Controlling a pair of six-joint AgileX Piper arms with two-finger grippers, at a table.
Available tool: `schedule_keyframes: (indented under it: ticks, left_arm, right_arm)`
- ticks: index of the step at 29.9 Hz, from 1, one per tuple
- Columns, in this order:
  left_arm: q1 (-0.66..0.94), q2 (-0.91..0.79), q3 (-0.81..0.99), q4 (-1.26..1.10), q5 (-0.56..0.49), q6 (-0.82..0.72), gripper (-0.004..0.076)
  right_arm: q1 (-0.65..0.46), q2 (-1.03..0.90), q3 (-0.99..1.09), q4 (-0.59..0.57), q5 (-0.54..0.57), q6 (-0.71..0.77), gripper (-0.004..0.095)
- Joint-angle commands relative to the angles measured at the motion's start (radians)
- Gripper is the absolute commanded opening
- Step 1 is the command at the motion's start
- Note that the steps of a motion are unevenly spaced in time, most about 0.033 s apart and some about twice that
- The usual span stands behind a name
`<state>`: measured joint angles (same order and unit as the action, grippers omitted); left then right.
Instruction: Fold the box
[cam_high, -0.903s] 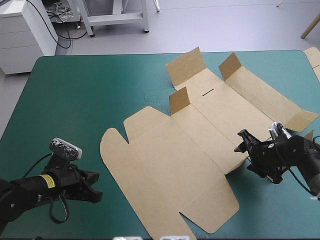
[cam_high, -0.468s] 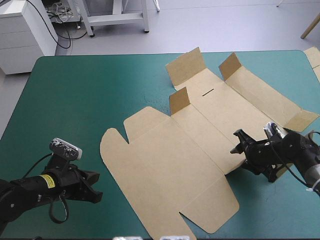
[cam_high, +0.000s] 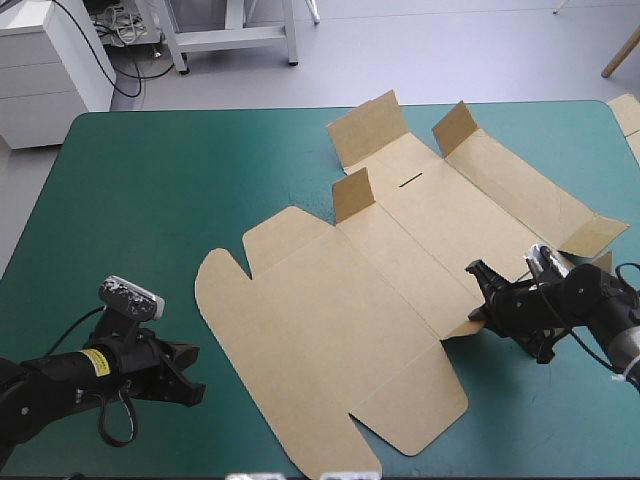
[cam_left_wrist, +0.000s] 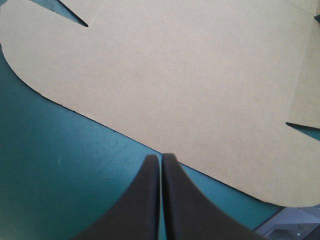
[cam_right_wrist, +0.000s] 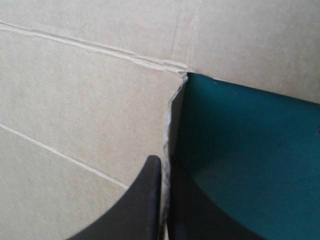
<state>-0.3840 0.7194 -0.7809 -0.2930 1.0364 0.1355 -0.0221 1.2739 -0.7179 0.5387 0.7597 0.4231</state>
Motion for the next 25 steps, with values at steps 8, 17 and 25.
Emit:
schedule_keyframes:
  ticks: [8, 17, 25]
  left_arm:
    - [-0.007, 0.002, -0.033, -0.03, -0.046, 0.002, -0.0008]
    - [-0.007, 0.002, -0.033, -0.03, -0.046, 0.002, -0.0008]
    - [-0.007, 0.002, -0.033, -0.037, -0.046, 0.002, -0.0008]
  right_arm:
    - [0.002, -0.02, -0.031, 0.014, -0.012, -0.101, -0.0019]
    - [0.002, 0.026, -0.11, -0.1, 0.074, -0.136, -0.0015]
    - [0.002, 0.129, -0.299, -0.197, 0.235, -0.235, -0.0015]
